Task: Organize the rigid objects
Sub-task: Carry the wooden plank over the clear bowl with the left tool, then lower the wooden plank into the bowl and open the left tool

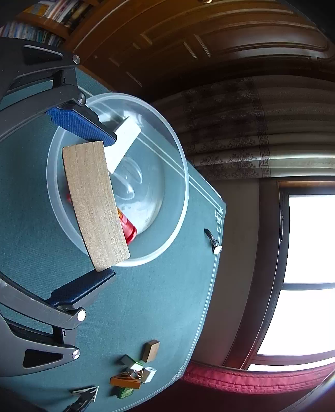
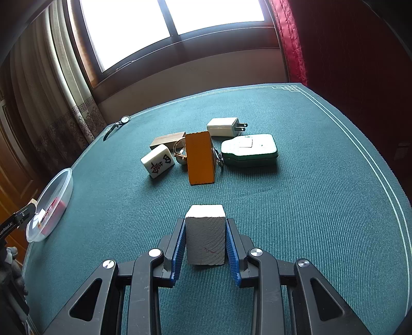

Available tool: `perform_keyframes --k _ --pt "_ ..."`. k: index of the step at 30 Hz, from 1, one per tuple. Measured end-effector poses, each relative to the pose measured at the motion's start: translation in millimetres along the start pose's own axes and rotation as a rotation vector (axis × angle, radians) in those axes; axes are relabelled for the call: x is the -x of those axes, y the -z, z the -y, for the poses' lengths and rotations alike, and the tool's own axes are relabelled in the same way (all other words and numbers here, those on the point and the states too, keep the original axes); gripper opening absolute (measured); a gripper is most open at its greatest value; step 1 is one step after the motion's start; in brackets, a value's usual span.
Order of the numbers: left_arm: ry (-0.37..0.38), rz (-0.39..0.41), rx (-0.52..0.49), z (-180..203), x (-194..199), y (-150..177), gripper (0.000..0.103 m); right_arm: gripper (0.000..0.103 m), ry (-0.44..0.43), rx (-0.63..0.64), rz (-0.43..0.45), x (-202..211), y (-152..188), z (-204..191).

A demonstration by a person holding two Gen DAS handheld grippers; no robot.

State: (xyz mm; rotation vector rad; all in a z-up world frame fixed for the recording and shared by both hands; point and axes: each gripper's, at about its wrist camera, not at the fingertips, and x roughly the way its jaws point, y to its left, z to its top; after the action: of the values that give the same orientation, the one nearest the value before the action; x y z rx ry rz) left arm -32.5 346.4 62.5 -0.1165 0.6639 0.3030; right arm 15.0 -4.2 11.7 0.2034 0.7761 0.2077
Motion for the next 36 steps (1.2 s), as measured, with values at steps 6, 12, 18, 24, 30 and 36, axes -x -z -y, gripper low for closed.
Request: perform_keyframes --k 6,12,18,24,30,36 --pt "0.007 0.013 0.011 -22.3 -2.3 2.9 0.096 0.032 0.003 0.003 -0.001 -0.4 -0.2 1.1" --pt "0.030 0.025 0.022 -37.7 -6.5 5.9 0.097 0.032 0.008 0.004 -0.001 -0.3 0.2 1.5" --pt "0.029 0.019 0.054 -49.8 -4.5 9.2 0.097 0.032 0.009 0.005 -0.001 -0.5 0.0 1.1" --pt "0.023 0.024 0.074 -51.8 1.6 18.8 0.097 0.032 0.011 0.008 -0.001 0.5 0.5 2.1" --pt "0.019 0.072 0.021 -35.0 14.6 27.6 0.097 0.032 0.020 0.008 -0.004 0.2 1.2 2.6" --pt "0.077 0.096 -0.027 -9.6 25.3 36.4 0.097 0.033 0.041 0.011 -0.020 -2.0 0.9 0.6"
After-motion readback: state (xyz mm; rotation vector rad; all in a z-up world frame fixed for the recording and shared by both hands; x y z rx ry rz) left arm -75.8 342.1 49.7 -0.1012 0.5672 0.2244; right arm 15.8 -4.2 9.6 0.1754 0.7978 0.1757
